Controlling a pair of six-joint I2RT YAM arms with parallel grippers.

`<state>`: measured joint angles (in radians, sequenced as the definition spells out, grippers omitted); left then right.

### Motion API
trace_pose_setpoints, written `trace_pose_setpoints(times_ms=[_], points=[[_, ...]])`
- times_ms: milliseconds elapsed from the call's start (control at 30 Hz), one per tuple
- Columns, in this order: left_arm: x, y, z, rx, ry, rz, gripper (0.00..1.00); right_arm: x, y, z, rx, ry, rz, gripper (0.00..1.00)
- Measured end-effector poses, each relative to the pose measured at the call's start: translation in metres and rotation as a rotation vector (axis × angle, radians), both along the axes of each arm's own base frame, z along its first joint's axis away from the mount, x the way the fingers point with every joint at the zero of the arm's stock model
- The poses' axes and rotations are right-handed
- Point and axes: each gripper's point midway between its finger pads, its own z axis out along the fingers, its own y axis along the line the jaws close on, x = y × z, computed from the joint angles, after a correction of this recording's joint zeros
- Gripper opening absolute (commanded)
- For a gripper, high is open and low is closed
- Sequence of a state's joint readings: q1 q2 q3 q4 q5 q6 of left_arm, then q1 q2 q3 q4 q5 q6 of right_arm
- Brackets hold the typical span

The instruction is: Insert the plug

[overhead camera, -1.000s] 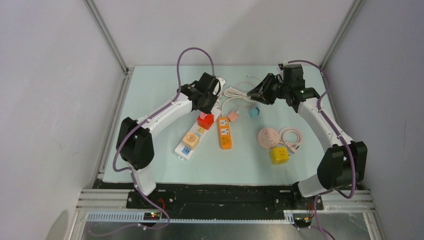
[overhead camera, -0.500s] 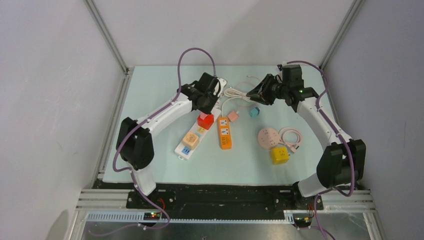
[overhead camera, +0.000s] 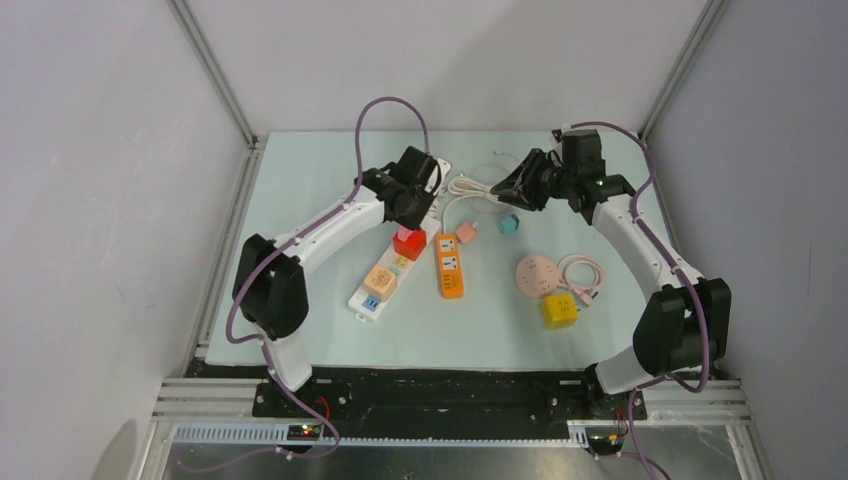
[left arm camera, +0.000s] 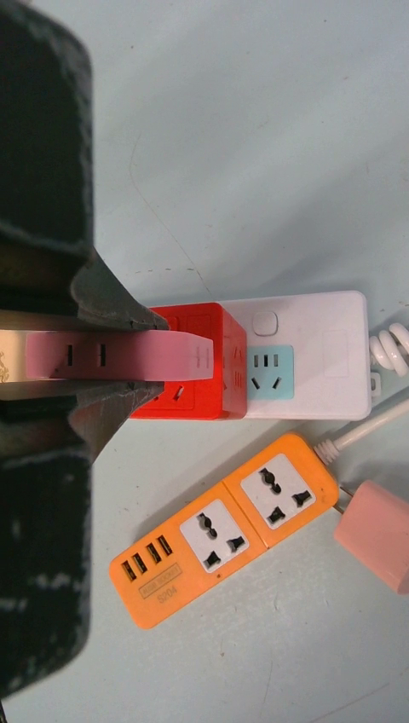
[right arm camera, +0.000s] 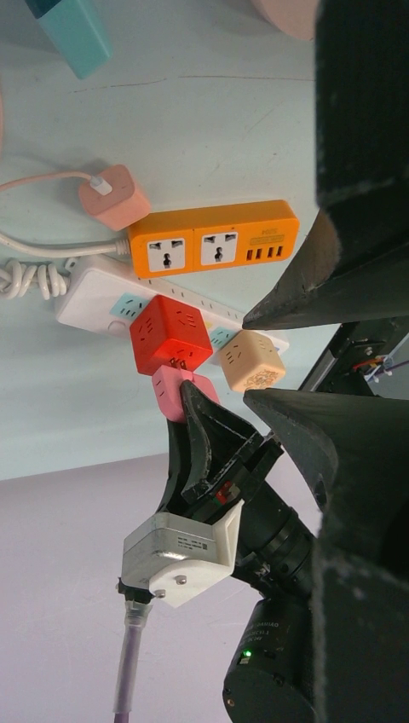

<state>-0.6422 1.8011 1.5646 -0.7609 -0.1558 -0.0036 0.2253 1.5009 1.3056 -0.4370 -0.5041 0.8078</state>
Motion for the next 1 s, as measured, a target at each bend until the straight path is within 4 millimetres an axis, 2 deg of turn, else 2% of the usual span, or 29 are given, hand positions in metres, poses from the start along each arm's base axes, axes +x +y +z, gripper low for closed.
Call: trace_pose_setpoints(times_ms=[400,567,1000], points=[[0.000,-0.001,-0.004,-0.006,0.016,0.038,0.00,-0.001,0.000,-0.002,-0.005,0.007,0.000,0.36],[-0.005,0.000,-0.011,-0.026,-0.034,0.052,0.00,-0.001,-0.001,-0.004,-0.013,0.014,-0.008,0.36],[-0.006,-0.001,-0.012,-0.099,-0.126,0.085,0.00,-0.001,0.000,-0.009,-0.020,0.026,-0.009,0.36]])
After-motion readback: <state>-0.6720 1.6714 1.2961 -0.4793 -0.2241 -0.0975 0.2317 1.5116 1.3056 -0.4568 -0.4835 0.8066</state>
